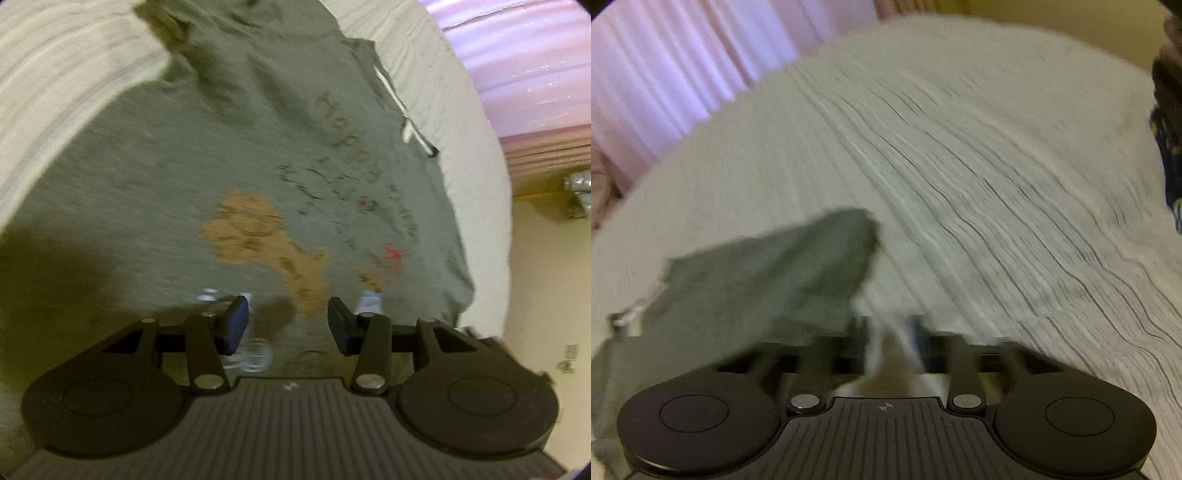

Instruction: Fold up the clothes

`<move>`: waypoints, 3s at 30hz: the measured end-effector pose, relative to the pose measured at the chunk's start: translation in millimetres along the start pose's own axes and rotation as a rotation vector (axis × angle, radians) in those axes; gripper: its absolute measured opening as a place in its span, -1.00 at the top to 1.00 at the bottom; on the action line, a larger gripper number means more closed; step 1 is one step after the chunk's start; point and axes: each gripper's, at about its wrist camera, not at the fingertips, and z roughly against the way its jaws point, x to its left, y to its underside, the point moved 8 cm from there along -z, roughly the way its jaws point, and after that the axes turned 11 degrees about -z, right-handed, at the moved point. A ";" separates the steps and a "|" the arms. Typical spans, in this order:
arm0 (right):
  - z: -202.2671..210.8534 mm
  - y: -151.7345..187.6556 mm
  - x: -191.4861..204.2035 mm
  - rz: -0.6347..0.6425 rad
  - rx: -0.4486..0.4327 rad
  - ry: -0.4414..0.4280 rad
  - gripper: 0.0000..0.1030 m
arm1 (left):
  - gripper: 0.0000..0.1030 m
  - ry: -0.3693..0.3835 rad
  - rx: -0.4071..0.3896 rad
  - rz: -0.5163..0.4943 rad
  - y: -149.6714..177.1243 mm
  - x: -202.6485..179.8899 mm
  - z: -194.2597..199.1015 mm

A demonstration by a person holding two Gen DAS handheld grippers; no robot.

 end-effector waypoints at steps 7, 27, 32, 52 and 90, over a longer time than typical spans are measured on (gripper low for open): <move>-18.0 89.3 25.2 0.251 0.247 -0.013 0.13 | 0.31 -0.106 -0.040 -0.082 -2.5 24.4 16.8; 9.4 93.6 8.3 0.188 0.209 0.245 0.12 | 0.95 -0.164 -0.478 0.108 -149.9 143.1 43.4; 12.0 89.3 21.0 0.193 0.183 0.372 0.12 | 0.78 -0.322 -0.412 -0.215 -119.4 124.5 43.9; -128.4 108.2 333.4 0.256 0.336 -0.403 0.12 | 0.19 0.022 -0.432 -0.027 -230.1 153.8 52.5; -30.5 145.4 189.9 0.156 0.282 -0.152 0.18 | 0.62 0.119 -0.435 0.310 -159.7 167.4 45.0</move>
